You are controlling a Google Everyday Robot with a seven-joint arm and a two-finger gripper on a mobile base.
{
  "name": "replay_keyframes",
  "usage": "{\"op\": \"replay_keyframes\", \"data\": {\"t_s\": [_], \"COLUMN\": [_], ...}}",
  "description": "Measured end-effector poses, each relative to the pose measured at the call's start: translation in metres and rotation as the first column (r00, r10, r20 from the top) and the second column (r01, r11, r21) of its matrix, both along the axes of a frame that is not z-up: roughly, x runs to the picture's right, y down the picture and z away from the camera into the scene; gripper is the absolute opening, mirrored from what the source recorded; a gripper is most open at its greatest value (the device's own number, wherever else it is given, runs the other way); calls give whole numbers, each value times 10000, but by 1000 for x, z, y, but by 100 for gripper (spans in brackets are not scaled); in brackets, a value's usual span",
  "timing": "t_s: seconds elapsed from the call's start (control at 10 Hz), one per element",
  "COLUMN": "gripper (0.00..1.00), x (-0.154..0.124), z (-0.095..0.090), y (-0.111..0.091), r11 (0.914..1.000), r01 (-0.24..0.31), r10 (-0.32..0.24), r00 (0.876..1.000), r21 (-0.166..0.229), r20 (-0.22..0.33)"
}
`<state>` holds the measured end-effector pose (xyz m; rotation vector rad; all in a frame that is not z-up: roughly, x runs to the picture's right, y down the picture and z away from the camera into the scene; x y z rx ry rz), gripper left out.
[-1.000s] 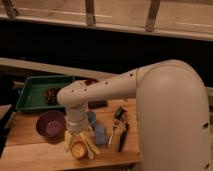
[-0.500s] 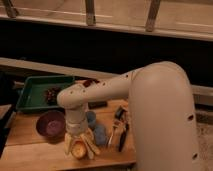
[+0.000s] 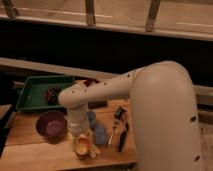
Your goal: Place apple in plastic cup
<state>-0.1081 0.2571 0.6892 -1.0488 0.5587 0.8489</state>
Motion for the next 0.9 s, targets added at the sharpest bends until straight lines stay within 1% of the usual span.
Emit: {"op": "replay_keyframes", "data": {"t_s": [0.1,0.2,0.4,0.5,0.6,0.7,0.8,0.9], "gripper": [6,1,0,0,0,0,0,0], "x": [3,7,17,33,47,59,72,86], "z": [-3,-6,-13,-11,-6,2,13,25], "y": [-7,-15,-35,-53,-69,-82,-95,-111], "r11": [9998,9991,9951,9896,9835,9779,9705,9587], "r01": [-57,-92,-82,-55,-105,-217,-359,-611], "r10": [58,98,128,182,324,525,773,1161], "r00": [10000,9999,9989,9961,9924,9883,9830,9756], "r21": [195,423,987,1436,1804,2081,2383,2779], "r20": [-56,-134,-461,-868,-1190,-1434,-1667,-1861]}}
